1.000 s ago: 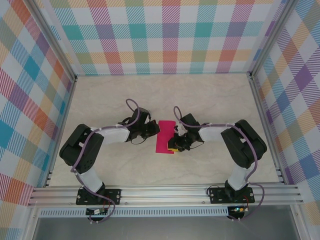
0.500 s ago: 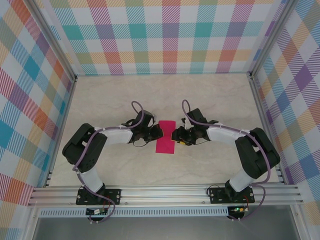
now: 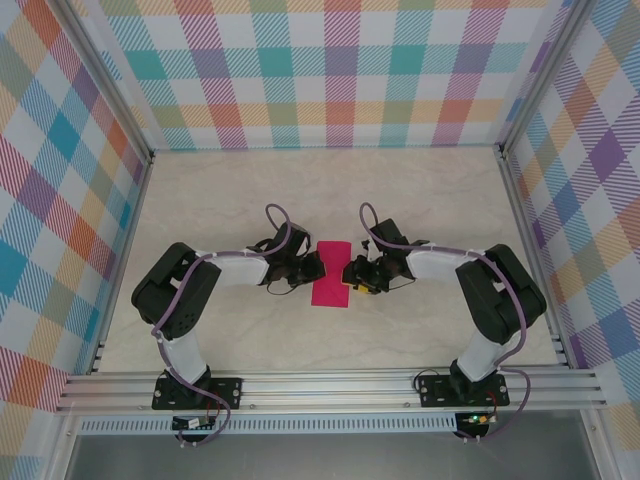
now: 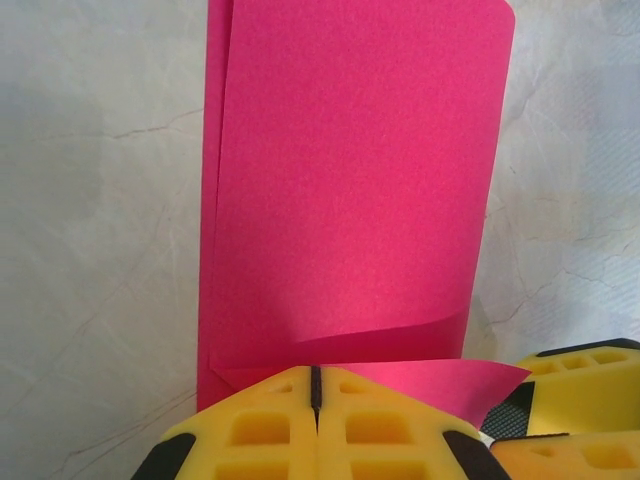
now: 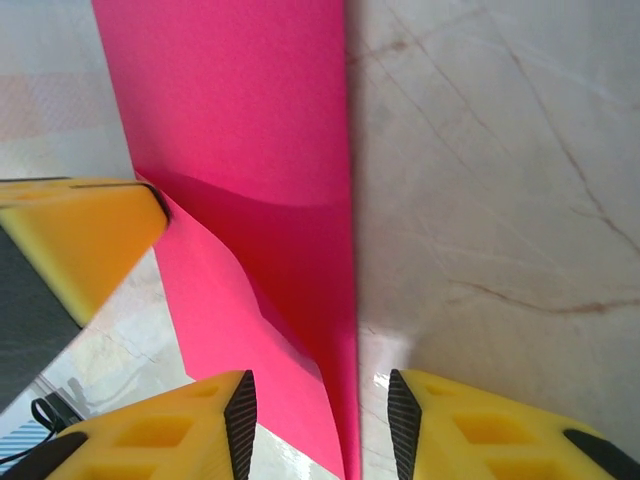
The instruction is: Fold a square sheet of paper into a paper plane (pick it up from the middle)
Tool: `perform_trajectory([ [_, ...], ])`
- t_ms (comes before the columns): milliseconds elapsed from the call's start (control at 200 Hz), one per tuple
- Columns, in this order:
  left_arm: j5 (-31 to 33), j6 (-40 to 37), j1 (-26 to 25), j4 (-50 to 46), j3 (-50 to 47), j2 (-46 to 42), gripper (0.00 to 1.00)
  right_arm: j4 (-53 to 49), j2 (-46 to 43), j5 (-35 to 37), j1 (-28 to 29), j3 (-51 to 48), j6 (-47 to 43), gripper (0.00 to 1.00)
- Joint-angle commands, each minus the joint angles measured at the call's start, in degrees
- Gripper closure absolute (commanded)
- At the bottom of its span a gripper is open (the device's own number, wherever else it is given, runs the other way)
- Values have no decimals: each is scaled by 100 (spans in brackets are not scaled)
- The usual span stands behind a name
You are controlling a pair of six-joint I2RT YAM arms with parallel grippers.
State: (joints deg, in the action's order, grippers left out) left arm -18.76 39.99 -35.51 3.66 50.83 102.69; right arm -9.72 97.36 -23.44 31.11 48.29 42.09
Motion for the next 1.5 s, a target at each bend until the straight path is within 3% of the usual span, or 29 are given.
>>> perform_trajectory([
  [0,73,-145,-35,-214,126,75,99,185,91,-182,-9,143,96,59],
  [705,109,-162,-36,-335,64,114,100,646,337,-442,-26,58,357,63],
  [1125,206,-167,-35,-366,-2,5,100,295,219,-20,-101,48,175,60],
  [1495,178,-158,-32,-357,-8,22,100,810,582,-476,-92,-19,392,61],
])
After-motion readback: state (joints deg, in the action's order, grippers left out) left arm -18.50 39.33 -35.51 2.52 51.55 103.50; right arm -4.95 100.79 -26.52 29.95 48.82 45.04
